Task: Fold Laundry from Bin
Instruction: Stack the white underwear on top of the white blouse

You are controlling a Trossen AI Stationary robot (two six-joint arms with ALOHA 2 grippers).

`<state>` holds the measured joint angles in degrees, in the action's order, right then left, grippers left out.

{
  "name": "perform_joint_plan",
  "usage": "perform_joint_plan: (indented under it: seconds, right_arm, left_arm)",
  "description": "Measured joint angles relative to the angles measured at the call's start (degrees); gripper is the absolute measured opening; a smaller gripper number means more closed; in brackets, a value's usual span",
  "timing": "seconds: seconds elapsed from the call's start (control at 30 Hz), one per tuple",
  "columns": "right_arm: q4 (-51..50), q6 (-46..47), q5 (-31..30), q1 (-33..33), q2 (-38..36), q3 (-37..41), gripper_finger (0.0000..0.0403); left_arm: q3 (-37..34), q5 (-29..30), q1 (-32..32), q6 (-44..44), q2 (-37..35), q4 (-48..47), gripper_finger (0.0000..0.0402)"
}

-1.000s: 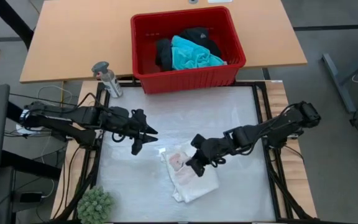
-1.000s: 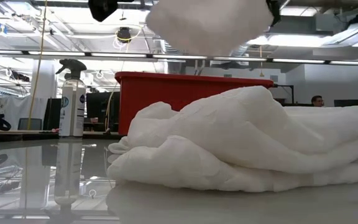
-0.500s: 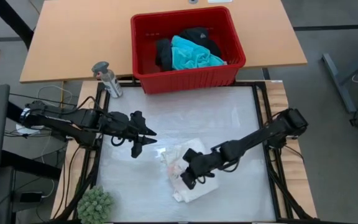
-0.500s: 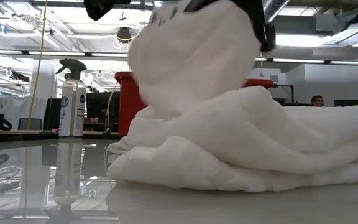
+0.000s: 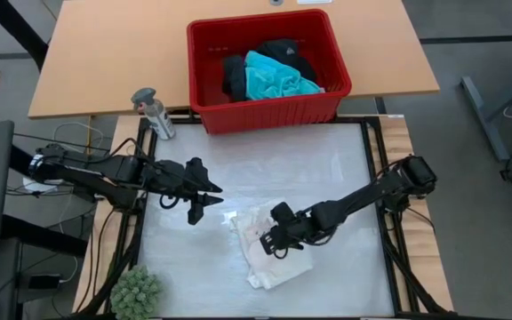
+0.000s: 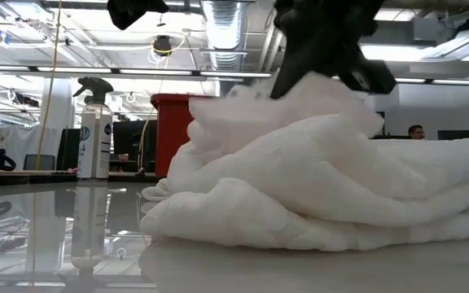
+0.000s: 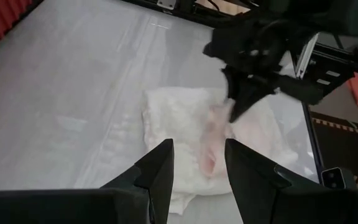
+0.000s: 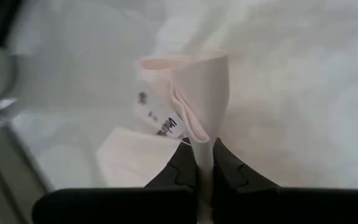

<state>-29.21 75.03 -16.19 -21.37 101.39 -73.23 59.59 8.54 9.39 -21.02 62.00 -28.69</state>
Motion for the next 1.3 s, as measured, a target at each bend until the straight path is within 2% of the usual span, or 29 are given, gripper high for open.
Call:
perform_joint_plan:
  seconds: [0.17, 0.23, 0.47, 0.57, 0.67, 0.8, 0.9, 0.97, 1.07, 1.1, 1.3]
  right_arm:
    - [-5.3, 1.0, -1.2, 2.0, 0.8, 0.0, 0.0038]
    - [-6.9, 1.0, -0.8, 2.6, 1.1, 0.0, 0.0065]
    - [-6.9, -0.8, -0.1, 3.4, 0.2, 0.0, 0.0216]
    - [-7.3, -0.9, 0.0, 3.5, -1.8, 0.0, 0.0247]
    - [-10.6, -1.0, -1.3, 3.5, -3.9, 0.0, 0.0252]
    - [-8.4, -4.6, -5.2, 2.3, -8.3, 0.1, 0.0239]
    - [-4.1, -7.0, -6.3, 0.7, -9.8, -0.1, 0.0200]
    - [-2.4, -8.2, -6.2, -0.2, -8.5, -0.1, 0.0151]
    - [0.5, -11.0, -7.2, -1.2, -5.0, 0.0, 0.0049]
    - [1.9, -12.0, -8.2, -1.4, -3.8, 0.0, 0.0026]
    - [8.3, -14.9, -12.9, -1.4, 3.1, 0.0, 0.0016]
  left_arm:
    - [0.0, 0.2, 0.0, 0.3, 0.0, -0.1, 0.0132]
    - [0.0, 0.1, 0.0, 0.3, 0.0, -0.2, 0.0132]
    - [0.0, -0.9, 0.0, 0.2, 0.0, -0.4, 0.0132]
    - [0.0, -1.2, 0.1, 0.3, 0.0, -0.4, 0.0132]
    - [0.0, -1.1, 0.3, 0.3, 0.0, -0.4, 0.0132]
    - [0.0, -1.6, 0.3, 0.3, 0.0, -0.4, 0.0132]
    - [0.0, -1.0, 0.3, 0.2, 0.0, -0.4, 0.0132]
    - [0.0, -0.6, 0.3, 0.0, 0.0, -0.4, 0.0132]
    - [0.0, -0.3, 0.3, -0.6, 0.0, -0.4, 0.0132]
    - [0.0, -0.3, 0.3, -0.8, 0.0, -0.4, 0.0132]
    - [-0.1, -0.2, 0.4, -1.1, 1.1, 2.1, 0.0132]
